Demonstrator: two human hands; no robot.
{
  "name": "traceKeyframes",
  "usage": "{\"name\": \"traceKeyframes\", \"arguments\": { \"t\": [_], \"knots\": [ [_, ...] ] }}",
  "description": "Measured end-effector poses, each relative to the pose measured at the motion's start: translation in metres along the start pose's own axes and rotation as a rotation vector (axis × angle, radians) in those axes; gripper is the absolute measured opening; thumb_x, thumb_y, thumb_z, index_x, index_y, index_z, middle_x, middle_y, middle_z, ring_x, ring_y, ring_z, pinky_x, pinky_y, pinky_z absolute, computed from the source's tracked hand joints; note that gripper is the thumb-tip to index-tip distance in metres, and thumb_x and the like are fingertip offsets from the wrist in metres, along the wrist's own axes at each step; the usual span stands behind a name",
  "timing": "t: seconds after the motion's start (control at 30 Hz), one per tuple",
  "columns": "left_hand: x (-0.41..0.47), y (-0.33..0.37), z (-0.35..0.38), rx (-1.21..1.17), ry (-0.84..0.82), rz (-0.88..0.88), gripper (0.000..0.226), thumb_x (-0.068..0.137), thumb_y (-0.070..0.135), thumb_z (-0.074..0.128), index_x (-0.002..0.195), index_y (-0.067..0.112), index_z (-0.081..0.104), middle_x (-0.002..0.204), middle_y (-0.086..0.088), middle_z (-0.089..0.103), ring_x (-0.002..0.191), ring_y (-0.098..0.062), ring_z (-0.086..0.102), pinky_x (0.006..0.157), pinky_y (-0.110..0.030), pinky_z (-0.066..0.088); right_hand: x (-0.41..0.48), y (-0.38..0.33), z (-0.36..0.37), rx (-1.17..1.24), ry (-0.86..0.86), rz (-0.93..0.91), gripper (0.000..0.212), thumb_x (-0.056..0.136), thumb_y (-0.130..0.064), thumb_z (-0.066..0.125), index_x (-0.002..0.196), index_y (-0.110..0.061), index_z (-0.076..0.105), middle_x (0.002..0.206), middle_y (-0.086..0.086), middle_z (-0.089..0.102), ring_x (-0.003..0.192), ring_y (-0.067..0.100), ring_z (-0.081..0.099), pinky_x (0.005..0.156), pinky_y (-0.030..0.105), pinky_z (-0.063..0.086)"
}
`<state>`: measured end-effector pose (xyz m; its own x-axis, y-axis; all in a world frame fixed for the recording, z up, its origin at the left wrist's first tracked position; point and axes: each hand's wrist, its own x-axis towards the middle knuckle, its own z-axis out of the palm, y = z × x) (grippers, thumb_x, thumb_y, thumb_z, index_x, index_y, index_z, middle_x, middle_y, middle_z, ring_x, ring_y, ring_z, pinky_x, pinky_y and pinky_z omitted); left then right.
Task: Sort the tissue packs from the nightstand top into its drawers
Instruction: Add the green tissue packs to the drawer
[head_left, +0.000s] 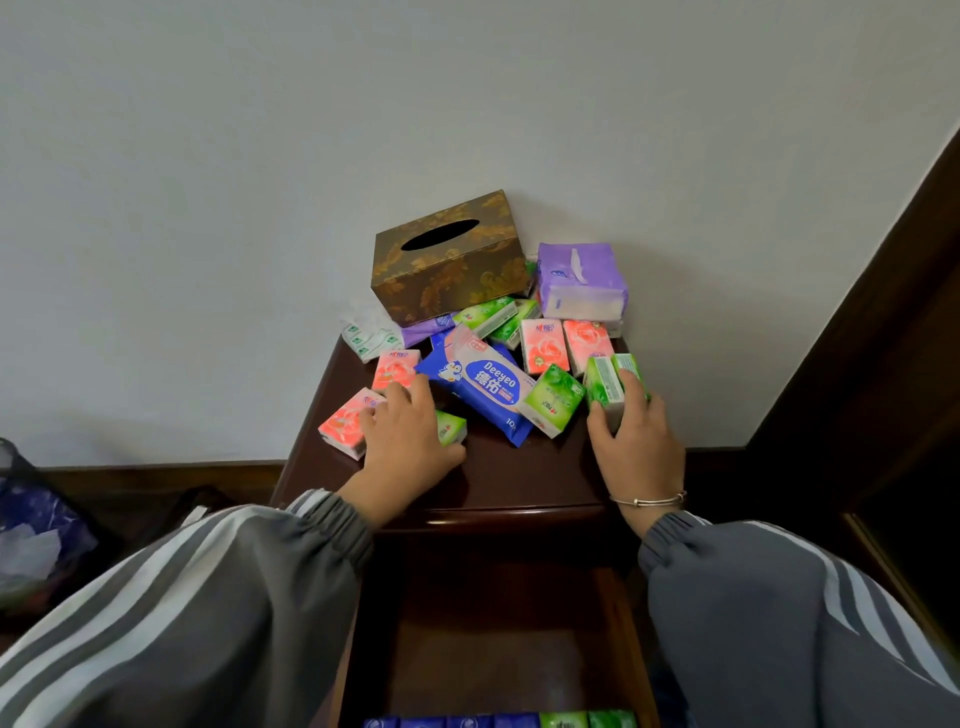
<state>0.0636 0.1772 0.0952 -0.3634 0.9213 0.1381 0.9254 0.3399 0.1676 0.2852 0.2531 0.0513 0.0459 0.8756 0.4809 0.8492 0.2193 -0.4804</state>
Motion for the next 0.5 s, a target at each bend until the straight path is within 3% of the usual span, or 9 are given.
{"name": "traceKeyframes", "arguments": {
  "t": [0.1, 0.2, 0.3, 0.5],
  "knots": [
    [-0.003, 0.005, -0.016, -0.155, 0.105, 0.005, 0.089, 0.067, 0.044, 0.073, 0.138, 0.012, 0.031, 0.129, -0.013, 0.04, 0.118, -0.032, 0.043, 0.097, -0.043, 0.036, 0.0, 0.0, 0.0, 0.005, -0.002, 0.0, 0.051, 0.086, -0.035, 0.058, 0.132, -0.017, 0.045, 0.099, 0.014, 0.056, 0.075, 0.03, 0.059, 0.054, 0.024, 0.031],
    [0.002, 0.027, -0.031, -0.315, 0.209, 0.266, 0.087, 0.067, 0.036, 0.074, 0.139, 0.01, 0.034, 0.13, -0.011, 0.039, 0.119, -0.028, 0.041, 0.098, -0.039, 0.039, 0.001, 0.0, 0.0, 0.015, 0.001, 0.012, 0.049, 0.087, -0.033, 0.056, 0.132, -0.017, 0.045, 0.098, 0.015, 0.056, 0.076, 0.031, 0.059, 0.055, 0.025, 0.032],
    [0.012, 0.058, -0.034, -0.289, 0.057, 0.498, 0.092, 0.071, 0.031, 0.074, 0.146, 0.009, 0.026, 0.14, -0.011, 0.034, 0.13, -0.027, 0.031, 0.107, -0.037, 0.029, -0.001, -0.001, -0.002, 0.027, 0.02, 0.025, 0.049, 0.087, -0.031, 0.056, 0.132, -0.016, 0.045, 0.097, 0.016, 0.056, 0.076, 0.034, 0.058, 0.055, 0.028, 0.036],
    [0.041, 0.09, -0.024, -0.125, -0.254, 0.671, 0.102, 0.071, 0.01, 0.072, 0.152, 0.012, 0.01, 0.146, -0.011, 0.032, 0.134, -0.028, 0.027, 0.108, -0.03, 0.02, -0.001, -0.004, -0.007, 0.067, 0.051, 0.065, 0.047, 0.086, -0.029, 0.056, 0.13, -0.014, 0.049, 0.094, 0.018, 0.059, 0.077, 0.036, 0.059, 0.058, 0.037, 0.047]
  ]
}}
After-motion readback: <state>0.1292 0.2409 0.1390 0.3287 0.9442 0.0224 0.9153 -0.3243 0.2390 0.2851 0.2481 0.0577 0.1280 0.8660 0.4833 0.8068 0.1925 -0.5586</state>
